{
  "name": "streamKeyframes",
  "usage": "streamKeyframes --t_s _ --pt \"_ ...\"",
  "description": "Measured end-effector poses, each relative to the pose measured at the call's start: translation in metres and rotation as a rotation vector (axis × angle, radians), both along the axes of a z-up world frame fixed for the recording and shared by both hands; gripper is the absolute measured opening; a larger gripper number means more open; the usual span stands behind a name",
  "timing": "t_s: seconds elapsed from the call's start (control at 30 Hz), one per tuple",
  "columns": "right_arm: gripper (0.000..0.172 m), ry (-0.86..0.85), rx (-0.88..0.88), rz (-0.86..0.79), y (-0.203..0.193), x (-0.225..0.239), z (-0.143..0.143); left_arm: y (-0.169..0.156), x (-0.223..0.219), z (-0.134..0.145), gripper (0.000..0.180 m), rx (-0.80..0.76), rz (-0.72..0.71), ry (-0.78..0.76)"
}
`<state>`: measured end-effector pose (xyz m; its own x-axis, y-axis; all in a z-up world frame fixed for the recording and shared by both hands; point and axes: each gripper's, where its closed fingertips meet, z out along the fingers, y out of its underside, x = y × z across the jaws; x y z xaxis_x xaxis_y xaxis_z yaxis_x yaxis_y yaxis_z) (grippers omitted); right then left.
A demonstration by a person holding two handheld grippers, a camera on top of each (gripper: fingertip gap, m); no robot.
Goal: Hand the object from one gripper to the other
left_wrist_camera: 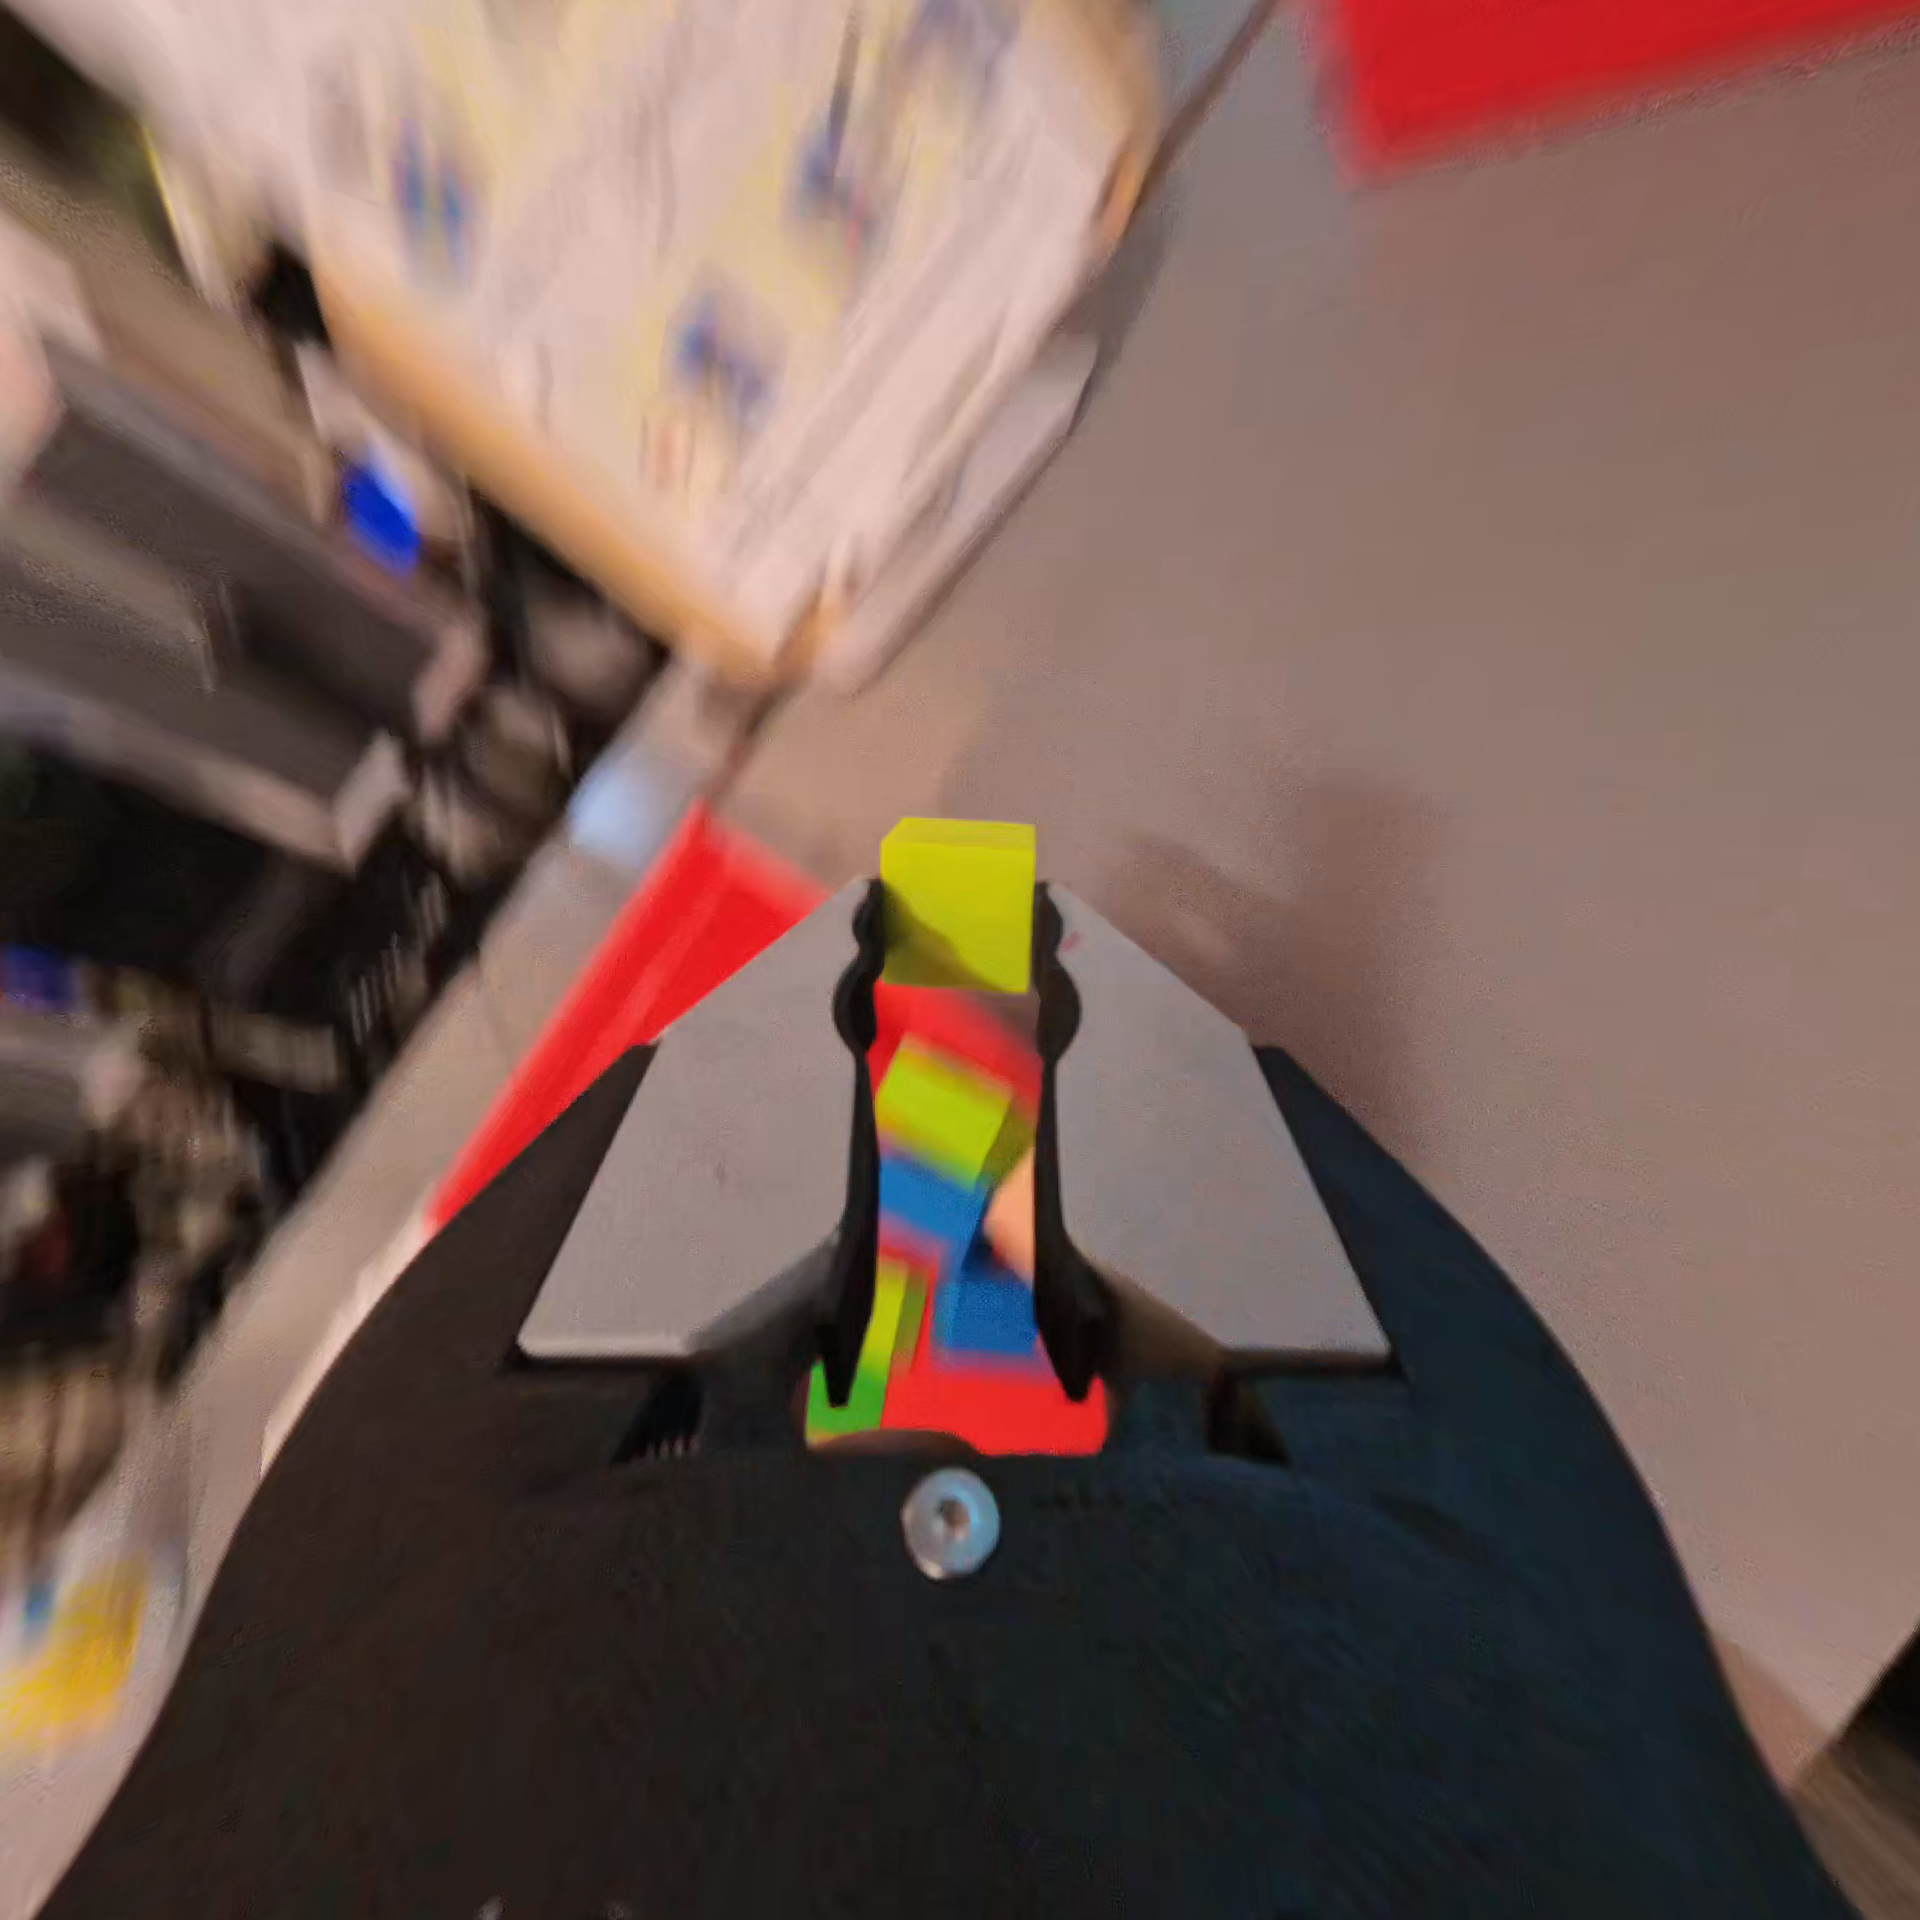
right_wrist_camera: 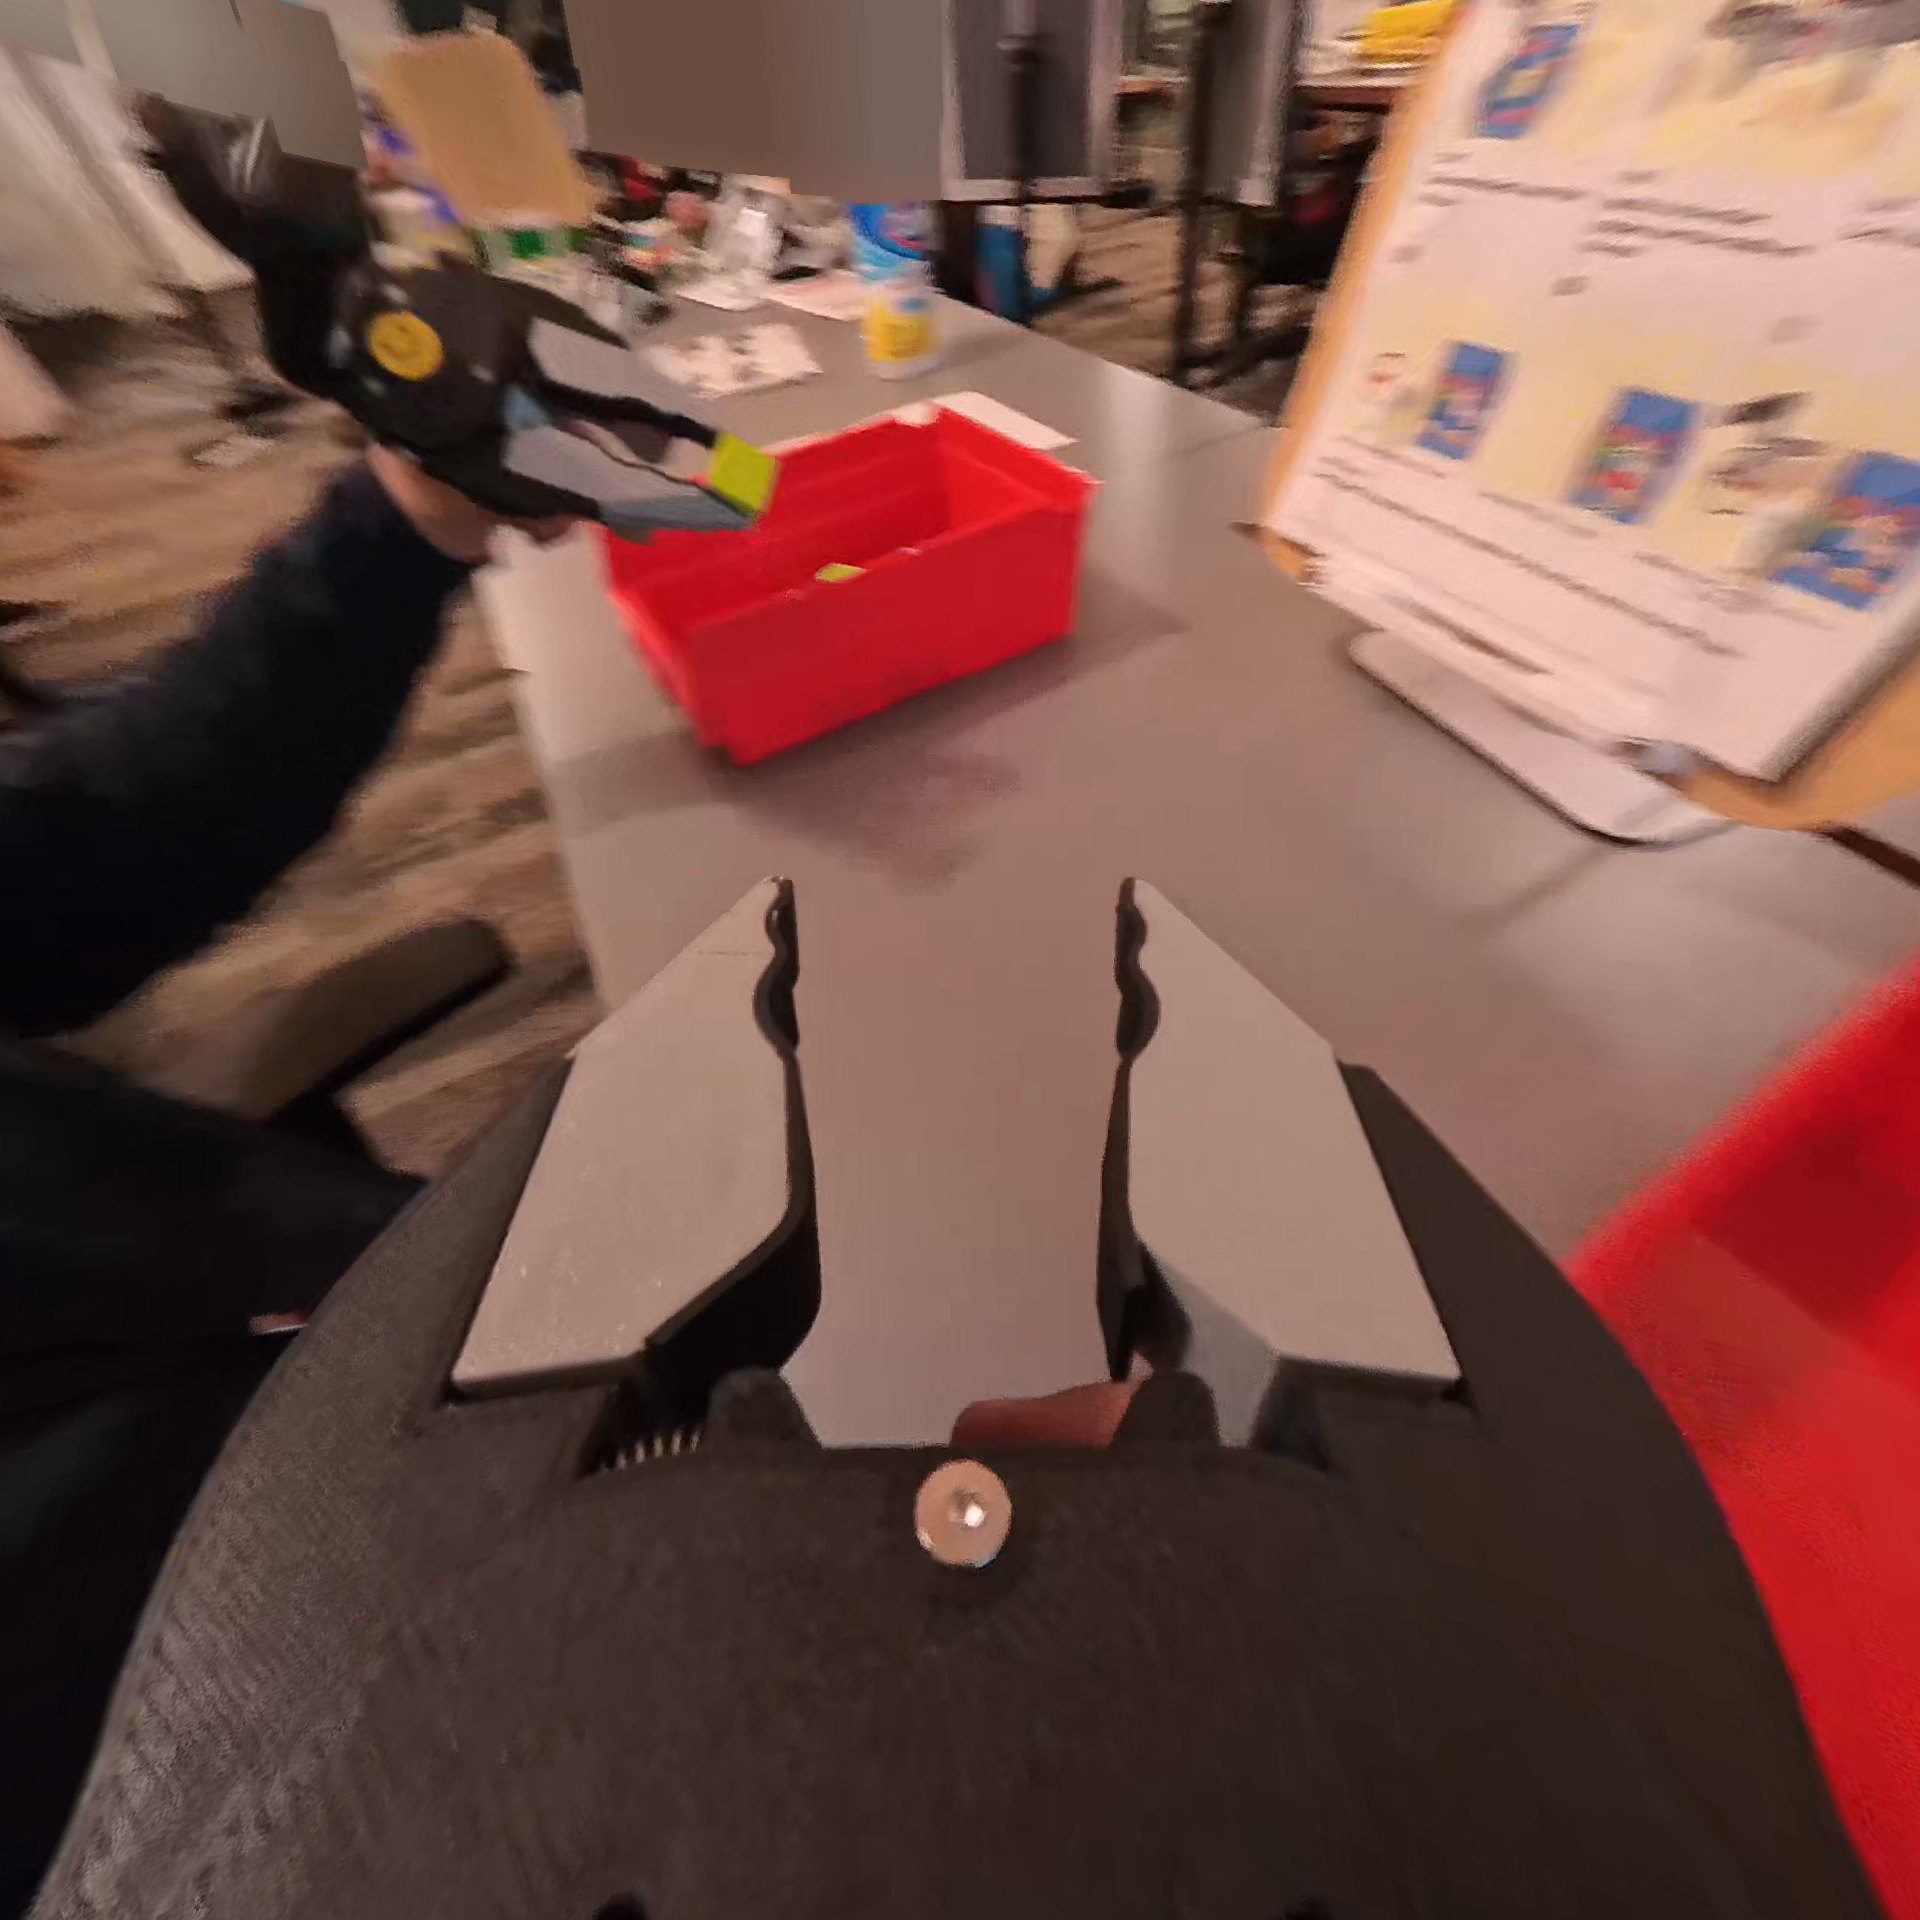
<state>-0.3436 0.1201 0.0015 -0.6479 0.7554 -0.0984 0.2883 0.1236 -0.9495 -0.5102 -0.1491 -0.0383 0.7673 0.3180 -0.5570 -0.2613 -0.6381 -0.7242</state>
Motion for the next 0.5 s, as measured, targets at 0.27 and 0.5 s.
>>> streamKeyframes --t_s 0.27,0.5 --pt "0.066 -0.101 -0.269 0.337 -0.101 0.019 0.002 0.142 0.157 0.036 0.023 0.166 -0.378 0.392" --pt "0.049 -0.083 -0.227 0.22 -0.102 -0.005 -0.014 0.174 0.157 0.015 0.023 -0.025 -0.273 0.536"
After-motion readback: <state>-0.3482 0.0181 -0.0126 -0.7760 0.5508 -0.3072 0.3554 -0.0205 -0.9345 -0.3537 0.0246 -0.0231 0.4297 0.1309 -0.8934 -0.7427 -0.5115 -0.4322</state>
